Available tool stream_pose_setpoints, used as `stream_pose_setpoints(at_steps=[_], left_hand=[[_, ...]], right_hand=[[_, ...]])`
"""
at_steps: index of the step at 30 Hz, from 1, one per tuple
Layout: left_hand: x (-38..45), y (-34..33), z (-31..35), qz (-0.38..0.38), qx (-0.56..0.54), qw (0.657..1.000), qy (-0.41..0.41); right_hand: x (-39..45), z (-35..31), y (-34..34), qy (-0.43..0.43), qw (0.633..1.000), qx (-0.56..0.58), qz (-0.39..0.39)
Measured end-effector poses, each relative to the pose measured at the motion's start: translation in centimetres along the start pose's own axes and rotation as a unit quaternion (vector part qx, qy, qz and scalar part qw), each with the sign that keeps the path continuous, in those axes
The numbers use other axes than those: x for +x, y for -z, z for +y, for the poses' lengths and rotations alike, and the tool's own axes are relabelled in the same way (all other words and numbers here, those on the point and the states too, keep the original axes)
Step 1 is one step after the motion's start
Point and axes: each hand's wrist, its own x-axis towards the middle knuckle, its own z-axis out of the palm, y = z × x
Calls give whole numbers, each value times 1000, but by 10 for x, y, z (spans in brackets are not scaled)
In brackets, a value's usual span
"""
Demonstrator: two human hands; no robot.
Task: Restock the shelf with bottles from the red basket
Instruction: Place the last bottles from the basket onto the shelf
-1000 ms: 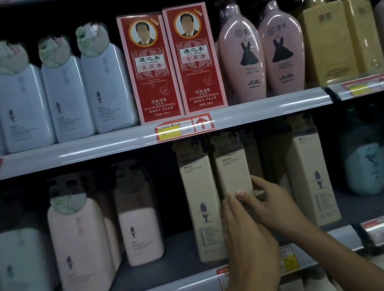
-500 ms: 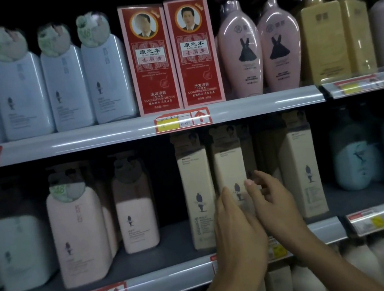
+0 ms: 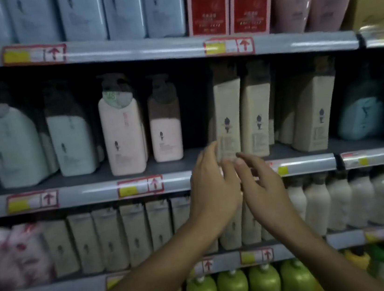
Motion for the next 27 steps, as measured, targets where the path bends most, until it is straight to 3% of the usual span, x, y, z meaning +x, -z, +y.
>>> stream_pose_setpoints(at_steps=[5,11,14,18,20,24,27], left_hand=[[-85,75,-79,-61,38,997,18],[-218,140,-198,-162,112,974,109],[-271,159,-254,-271,170,933,165],[-305,162,-292,-487,280,798,219],[-312,162,-300,-514,304,765,242],[-331,168,-317,-543,334,725,263],[-342,180,-328,-552,324,715,280]], right_hand=[[-96,-2,-59,-29,988,11,-150],[-214,69,-133,-48,945,-74,-314],[-254,116,-163,-39,883,-149,-443],[-283,154,-200,14,771,-249,-586],[-297,175,-215,26,713,-302,-633],[-309,227,-236,-41,636,-364,-679],[-304,266,-243,-125,620,-374,-678]])
